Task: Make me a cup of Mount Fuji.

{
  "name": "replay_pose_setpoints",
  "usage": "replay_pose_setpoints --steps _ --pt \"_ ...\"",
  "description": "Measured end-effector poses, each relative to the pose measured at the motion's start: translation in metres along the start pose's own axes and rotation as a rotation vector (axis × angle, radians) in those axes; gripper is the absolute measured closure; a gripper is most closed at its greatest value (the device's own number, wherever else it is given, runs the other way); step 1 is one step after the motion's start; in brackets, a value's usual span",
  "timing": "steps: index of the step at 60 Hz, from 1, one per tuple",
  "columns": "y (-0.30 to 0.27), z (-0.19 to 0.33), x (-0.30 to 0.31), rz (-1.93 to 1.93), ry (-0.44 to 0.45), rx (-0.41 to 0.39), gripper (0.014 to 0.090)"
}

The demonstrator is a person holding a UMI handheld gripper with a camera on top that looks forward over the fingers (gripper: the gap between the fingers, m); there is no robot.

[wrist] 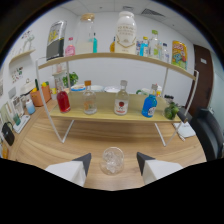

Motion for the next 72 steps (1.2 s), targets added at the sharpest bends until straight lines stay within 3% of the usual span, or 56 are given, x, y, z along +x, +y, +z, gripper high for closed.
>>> replay_pose_setpoints --steps 19,31,38,54,64,72 --pt "0.008 -0.026 -0.011 0.064 -0.009 0.049 0.0197" --pt "-0.031 -0.030 -0.054 0.089 -0.081 0.239 0.0199" --pt "-0.066 -0.009 -0.071 0.097 -0.099 0.306 0.0201" --pt "-0.127 0.067 -0.070 0.089 -0.027 0.362 0.0206" --pt "-0.140 0.103 -0.069 0.090 -0.014 0.352 0.0395" --pt "-0.138 0.114 -0.068 0.077 -0.012 0.348 0.0668"
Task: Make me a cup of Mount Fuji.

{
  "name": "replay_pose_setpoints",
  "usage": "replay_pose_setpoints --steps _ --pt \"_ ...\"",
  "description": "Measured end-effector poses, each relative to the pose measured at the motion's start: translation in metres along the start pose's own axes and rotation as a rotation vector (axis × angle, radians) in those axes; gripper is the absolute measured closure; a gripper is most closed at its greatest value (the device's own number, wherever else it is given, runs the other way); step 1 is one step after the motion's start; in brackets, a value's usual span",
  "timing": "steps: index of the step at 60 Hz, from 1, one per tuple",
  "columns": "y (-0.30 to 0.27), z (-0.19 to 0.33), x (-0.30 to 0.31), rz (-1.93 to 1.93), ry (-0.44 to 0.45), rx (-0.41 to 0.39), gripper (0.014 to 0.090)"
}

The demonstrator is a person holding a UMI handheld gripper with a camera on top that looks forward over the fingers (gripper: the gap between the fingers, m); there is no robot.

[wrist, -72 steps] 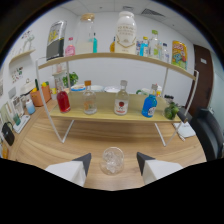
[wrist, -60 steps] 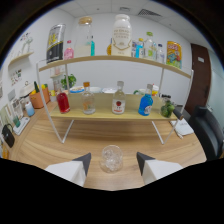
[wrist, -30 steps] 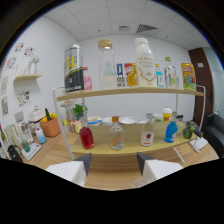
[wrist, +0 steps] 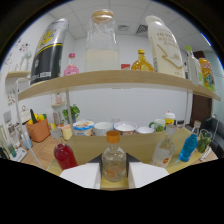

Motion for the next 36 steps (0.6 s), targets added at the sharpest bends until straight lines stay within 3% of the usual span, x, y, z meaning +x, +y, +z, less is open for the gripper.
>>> replay_pose_setpoints --steps 14,26,36 --pt "0.000 -0.005 -0.002 -0.004 -0.008 -0.006 0.0690" --pt "-0.005 -0.044 -0.013 0.001 -0.035 0.023 0.0694" --pt "0.039 -0.078 -0.022 0.051 -0.053 -0.040 0.0695"
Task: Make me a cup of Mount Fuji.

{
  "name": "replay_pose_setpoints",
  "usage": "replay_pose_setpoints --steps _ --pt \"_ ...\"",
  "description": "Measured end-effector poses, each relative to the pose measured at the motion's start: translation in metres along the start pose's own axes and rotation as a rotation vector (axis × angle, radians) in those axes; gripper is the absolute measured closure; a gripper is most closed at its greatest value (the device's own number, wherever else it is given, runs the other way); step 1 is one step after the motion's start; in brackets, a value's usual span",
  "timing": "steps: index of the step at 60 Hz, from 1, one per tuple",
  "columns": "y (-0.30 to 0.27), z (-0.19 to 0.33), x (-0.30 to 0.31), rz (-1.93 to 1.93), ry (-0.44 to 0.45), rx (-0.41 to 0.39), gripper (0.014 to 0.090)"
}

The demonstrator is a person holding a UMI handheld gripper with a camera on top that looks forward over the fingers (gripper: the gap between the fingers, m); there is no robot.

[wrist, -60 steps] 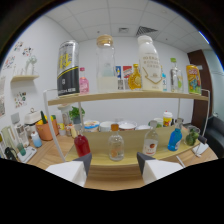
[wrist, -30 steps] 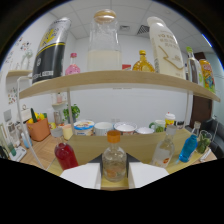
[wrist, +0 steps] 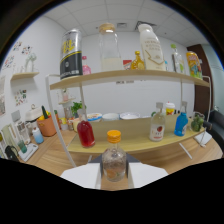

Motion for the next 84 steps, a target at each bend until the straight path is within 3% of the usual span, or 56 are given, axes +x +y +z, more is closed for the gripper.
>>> replay_pose_setpoints --steps 15,36,54,70,77,84 --pt "0.057 -0.008 0.000 0.471 -0.080 -0.132 0.0693" --pt "0.052 -0.003 0.022 1.301 -0.190 -0.071 0.0696" --pt "0.048 -0.002 0.029 1.635 -0.250 -0.031 0.0696" --pt "0.044 -0.006 0.030 1.606 -0.238 -0.021 0.0696" --pt "0.027 -0.016 0.027 1.317 -0.179 -0.007 0.0694" --pt "-0.001 -0.026 0.018 0.891 -0.108 0.055 0.0692"
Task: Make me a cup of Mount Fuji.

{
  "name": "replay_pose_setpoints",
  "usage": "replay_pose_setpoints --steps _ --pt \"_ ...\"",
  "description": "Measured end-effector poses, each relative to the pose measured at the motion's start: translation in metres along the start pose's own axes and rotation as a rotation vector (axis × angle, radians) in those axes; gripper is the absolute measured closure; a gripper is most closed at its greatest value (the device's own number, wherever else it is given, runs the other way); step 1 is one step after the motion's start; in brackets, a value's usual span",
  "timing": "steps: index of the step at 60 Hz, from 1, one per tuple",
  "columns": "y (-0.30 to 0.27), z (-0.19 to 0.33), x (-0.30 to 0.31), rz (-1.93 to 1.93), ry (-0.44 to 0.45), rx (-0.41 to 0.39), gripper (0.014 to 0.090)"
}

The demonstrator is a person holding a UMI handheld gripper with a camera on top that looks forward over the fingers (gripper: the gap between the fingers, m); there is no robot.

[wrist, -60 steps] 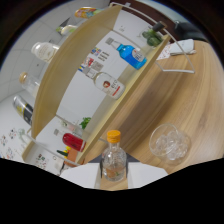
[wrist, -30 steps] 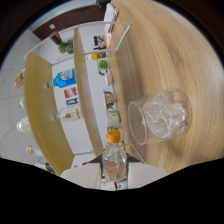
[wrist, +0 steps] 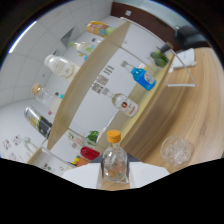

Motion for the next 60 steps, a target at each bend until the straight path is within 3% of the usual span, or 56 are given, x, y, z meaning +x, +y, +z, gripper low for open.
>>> replay_pose_setpoints --steps 8,15,33,60 --pt "0.005 -0.002 -0.036 -0.448 0.014 0.051 0.0693" --pt "0.042 0.010 -0.039 -0.693 0.027 0.030 0.0694" --pt "0.143 0.050 0.023 -0.881 0.128 -0.166 0.0694" --pt "0.192 0.062 0.064 -0.906 0.218 -0.348 0.0688"
